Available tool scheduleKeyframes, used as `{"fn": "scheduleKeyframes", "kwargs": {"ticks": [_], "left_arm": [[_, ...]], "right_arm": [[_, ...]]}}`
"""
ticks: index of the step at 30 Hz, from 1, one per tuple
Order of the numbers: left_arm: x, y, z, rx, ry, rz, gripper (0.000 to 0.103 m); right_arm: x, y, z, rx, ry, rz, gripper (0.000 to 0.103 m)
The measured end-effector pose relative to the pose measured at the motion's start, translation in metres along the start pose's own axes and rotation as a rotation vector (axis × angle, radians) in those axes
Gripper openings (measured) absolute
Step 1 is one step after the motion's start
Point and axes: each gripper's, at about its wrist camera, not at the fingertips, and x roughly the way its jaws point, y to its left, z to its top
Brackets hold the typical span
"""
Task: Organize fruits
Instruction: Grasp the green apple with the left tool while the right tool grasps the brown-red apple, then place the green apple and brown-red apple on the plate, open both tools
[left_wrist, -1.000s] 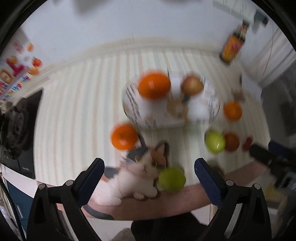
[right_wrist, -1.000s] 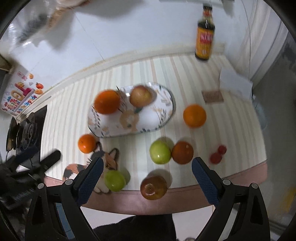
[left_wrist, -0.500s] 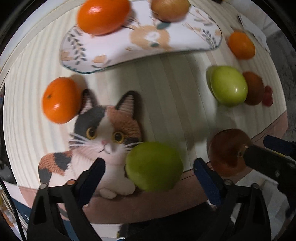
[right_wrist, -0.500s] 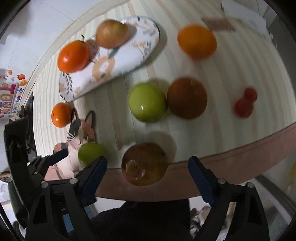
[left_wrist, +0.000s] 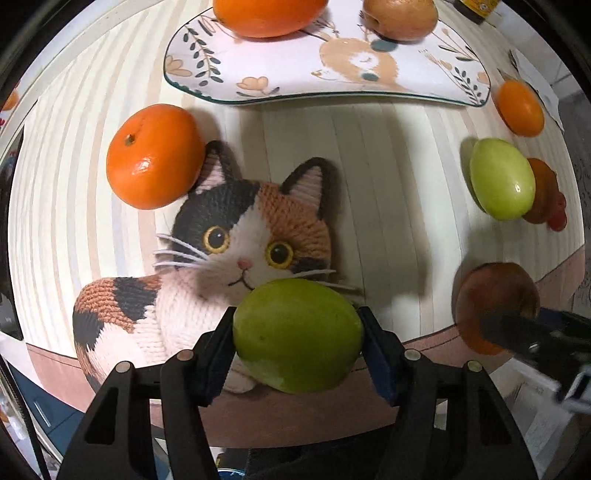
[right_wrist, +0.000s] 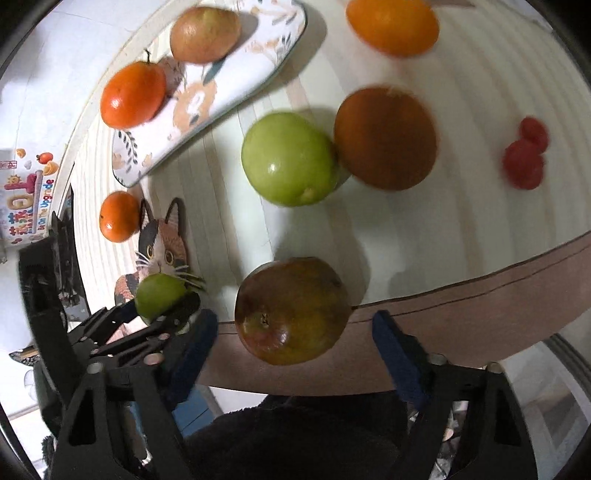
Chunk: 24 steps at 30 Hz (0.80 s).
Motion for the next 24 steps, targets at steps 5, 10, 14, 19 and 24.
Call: {"fn": "scheduleKeyframes", "kwargs": {"ticks": [5,10,14,19,24], "left_arm": [[-0.001,-0.001,0.002,-0.009,0.002,-0.001,0.06],[-0.027,0.006,0.015,-0.043,-0.036,-0.058,0.06],[-0.071,0.018,0.031,-0.092,-0.111,-0.118,0.06],[-0.113,0.04,0.072,-0.142,-0.189,-0.144,0.06],[-0.099,0.056,0.111,-0.211,-0.172,-0.12,0.06]], "right_arm": [[0.0,0.01,0.003,-0.062,-0.04,-0.035,0.071],[-0.007,0.013,0.006,-0.078,-0.042,-0.027,0.071],[-0.037,0.022,0.016,-0.091,-0.094,0.032,0.071],[-0.073,0.051,0.045,-0.141,-0.173,0.074,0.07],[-0.073,0.084,0.095,-0.169,-0.224,0.049,0.07]]}}
